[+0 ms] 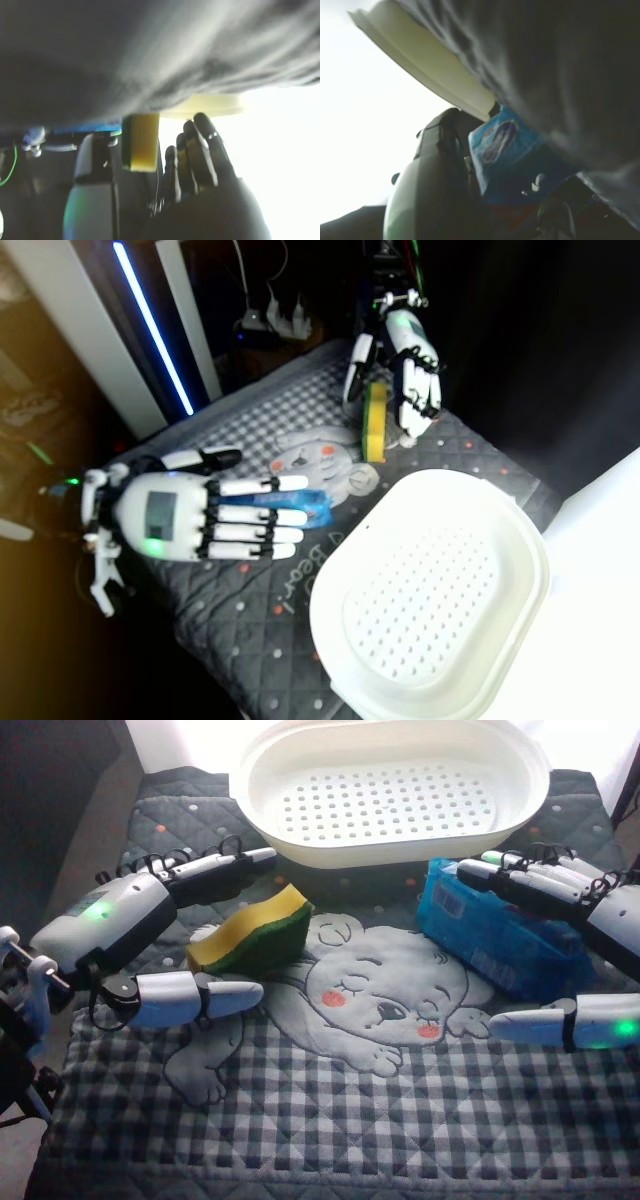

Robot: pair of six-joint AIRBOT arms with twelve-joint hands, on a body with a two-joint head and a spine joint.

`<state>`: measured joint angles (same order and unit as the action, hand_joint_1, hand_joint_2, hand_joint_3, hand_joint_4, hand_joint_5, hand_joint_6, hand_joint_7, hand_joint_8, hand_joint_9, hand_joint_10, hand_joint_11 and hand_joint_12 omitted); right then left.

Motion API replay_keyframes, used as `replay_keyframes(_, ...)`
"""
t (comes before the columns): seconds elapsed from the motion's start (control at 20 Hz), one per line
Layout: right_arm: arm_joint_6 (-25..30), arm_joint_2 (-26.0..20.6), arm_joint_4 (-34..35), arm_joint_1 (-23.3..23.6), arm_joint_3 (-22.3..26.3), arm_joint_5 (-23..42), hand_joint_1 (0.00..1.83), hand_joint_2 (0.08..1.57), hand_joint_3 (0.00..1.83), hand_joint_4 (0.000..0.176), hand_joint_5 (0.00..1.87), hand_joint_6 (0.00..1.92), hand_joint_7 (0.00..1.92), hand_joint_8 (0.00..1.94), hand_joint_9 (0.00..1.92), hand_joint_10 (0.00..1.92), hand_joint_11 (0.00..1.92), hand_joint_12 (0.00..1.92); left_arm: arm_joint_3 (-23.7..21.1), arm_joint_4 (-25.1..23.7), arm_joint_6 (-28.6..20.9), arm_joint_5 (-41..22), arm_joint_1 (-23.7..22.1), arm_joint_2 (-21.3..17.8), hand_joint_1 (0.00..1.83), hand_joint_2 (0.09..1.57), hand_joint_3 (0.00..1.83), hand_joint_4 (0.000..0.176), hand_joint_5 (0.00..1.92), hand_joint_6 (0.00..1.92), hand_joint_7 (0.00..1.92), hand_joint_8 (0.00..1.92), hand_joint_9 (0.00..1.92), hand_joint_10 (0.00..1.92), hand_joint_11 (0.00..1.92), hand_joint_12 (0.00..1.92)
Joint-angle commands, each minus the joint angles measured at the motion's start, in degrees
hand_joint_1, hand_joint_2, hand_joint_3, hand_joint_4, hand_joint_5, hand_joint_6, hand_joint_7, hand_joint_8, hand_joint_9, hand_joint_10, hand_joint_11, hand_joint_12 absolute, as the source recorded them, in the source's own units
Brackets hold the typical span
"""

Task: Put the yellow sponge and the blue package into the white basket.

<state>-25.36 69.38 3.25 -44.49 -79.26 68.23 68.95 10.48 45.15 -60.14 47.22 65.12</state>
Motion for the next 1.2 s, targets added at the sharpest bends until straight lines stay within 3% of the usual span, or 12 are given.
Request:
replay_keyframes(0.0,0.31,-0.28,1.18,0.61,-0.39,6.65,0.67,0.89,0.0,0.176,0.16,0.0,0.15,0.01,0.18,0.01,0.0,0.8,0.19,-0.15,-1.23,-6.4,-0.92,0.85,0.87,1.0,0.0,0.132,0.31,0.01,0.46,0.02,0.51,0.02,0.0,1.18)
replay_keyframes(0.05,0.26,-0.02,1.18,0.85,-0.66,6.17,0.7,0.89,0.0,0.176,0.17,0.0,0.14,0.0,0.17,0.0,0.0,0.83,0.37,-0.15,-1.23,-6.07,-1.04,1.01,0.89,1.01,0.0,0.137,0.34,0.02,0.45,0.01,0.52,0.02,0.03,1.2)
replay_keyframes(0.2,0.24,0.84,0.78,1.41,-1.83,3.77,0.67,0.88,0.0,0.176,0.19,0.0,0.19,0.01,0.18,0.01,0.0,0.79,1.81,-0.26,-1.24,-3.53,-2.2,1.84,1.1,1.04,0.0,0.062,0.49,0.01,0.44,0.0,0.52,0.0,0.18,1.07)
replay_keyframes(0.45,0.24,1.78,0.79,1.43,-3.04,2.44,0.88,0.93,0.0,0.176,0.36,0.0,0.37,0.01,0.38,0.02,0.11,0.94,5.0,-0.72,-1.26,0.98,-4.08,4.42,1.14,1.08,0.0,0.0,0.82,0.01,0.66,0.01,0.62,0.02,0.18,1.15)
replay_keyframes(0.5,0.24,1.98,0.79,1.44,-3.22,2.21,1.03,0.97,0.0,0.16,0.48,0.01,0.48,0.01,0.56,0.04,0.38,0.93,5.38,-0.64,-1.27,1.51,-4.19,4.84,1.2,1.13,0.0,0.002,0.93,0.87,0.86,0.83,0.86,0.1,0.27,1.15)
replay_keyframes(0.55,0.24,2.18,0.79,1.45,-3.37,1.91,1.19,1.03,0.0,0.115,0.65,0.01,0.65,0.02,0.76,0.1,0.39,1.02,5.68,-0.56,-1.27,1.94,-4.26,5.19,1.32,1.15,0.0,0.0,0.95,1.01,0.83,1.09,0.82,1.08,0.48,1.2)
replay_keyframes(0.6,0.24,2.57,0.78,1.47,-3.69,1.33,1.27,1.07,0.0,0.058,0.79,0.01,0.76,0.02,0.85,0.12,0.41,1.09,6.25,-0.38,-1.27,2.76,-4.42,5.82,1.34,1.16,0.0,0.0,0.91,1.02,0.82,1.17,0.82,1.32,0.59,1.2)
replay_keyframes(0.65,0.24,2.88,0.75,1.47,-3.96,0.99,1.35,1.08,0.0,0.0,1.0,0.54,0.99,0.64,1.0,0.93,0.56,1.15,6.71,-0.24,-1.3,3.27,-4.53,6.36,1.37,1.14,0.0,0.0,0.91,0.96,0.89,1.13,0.86,1.29,0.67,1.2)
replay_keyframes(0.7,0.25,3.25,0.75,1.47,-4.33,0.63,1.28,1.08,0.0,0.0,1.02,0.7,1.11,0.84,1.16,0.75,0.9,1.18,7.07,-0.03,-1.37,3.46,-4.62,6.9,1.37,1.12,0.0,0.0,0.96,0.88,0.95,1.07,0.87,1.26,0.66,1.18)
replay_keyframes(0.95,0.26,3.87,-0.56,3.28,-5.18,0.31,1.26,1.09,0.0,0.0,0.97,0.89,1.15,0.82,1.34,0.34,1.03,0.97,7.12,-1.16,-1.73,1.81,-6.36,7.02,1.37,1.12,0.0,0.0,1.04,0.87,0.91,1.07,0.84,1.24,0.68,1.12)
replay_keyframes(1.0,0.41,3.86,-1.42,4.32,-5.39,0.31,1.36,1.08,0.0,0.0,0.97,0.85,1.11,0.69,1.12,0.94,1.03,0.92,7.11,-1.87,-2.44,0.78,-7.09,6.61,1.38,1.09,0.0,0.0,1.02,0.91,1.0,0.88,0.93,1.13,0.8,1.07)
replay_keyframes(1.15,3.28,3.76,-5.02,8.69,-7.09,0.68,1.29,1.07,0.0,0.0,1.05,0.66,1.19,0.83,1.35,0.42,1.08,1.03,6.81,-5.44,-3.5,-2.97,-11.13,4.61,1.39,1.06,0.0,0.0,1.11,0.78,1.11,0.66,0.95,1.12,0.77,1.17)
